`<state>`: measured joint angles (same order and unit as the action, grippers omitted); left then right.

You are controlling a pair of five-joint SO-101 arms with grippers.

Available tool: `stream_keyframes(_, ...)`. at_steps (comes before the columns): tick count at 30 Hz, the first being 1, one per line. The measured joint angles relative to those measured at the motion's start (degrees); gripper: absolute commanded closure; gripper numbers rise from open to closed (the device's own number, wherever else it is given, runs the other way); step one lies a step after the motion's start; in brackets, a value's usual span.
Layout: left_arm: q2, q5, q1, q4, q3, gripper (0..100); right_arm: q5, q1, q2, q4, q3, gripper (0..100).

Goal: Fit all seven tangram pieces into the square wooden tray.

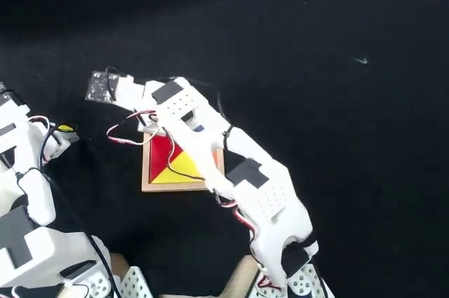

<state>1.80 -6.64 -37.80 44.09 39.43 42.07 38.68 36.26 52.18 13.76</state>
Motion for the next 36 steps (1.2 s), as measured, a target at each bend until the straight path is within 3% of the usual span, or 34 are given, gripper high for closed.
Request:
stream_keyframes(7,0.0,0.0,0.26,0.0,0.0,70,-0.35,-0.35,-4.92,6.77,0.18,98.8)
stream_keyframes(12,0.0,0.0,0.26,0.0,0.0,70,-3.43,-5.01,-14.59,7.21,-2.55,98.8)
stream_keyframes(20,0.0,0.0,0.62,0.0,0.0,70,-13.19,-16.97,-43.96,7.3,-18.64,98.7)
stream_keyframes(27,0.44,0.7,10.81,-2.64,-1.76,70,-15.91,-26.55,-73.49,7.3,-36.57,98.7)
stream_keyframes(32,5.98,0.7,16.53,4.57,-14.95,70,-17.58,-33.67,-86.24,7.3,-42.81,98.7)
stream_keyframes(36,11.34,0.7,21.19,14.24,-27.34,70,-25.76,-39.03,-89.49,7.12,-43.08,98.6)
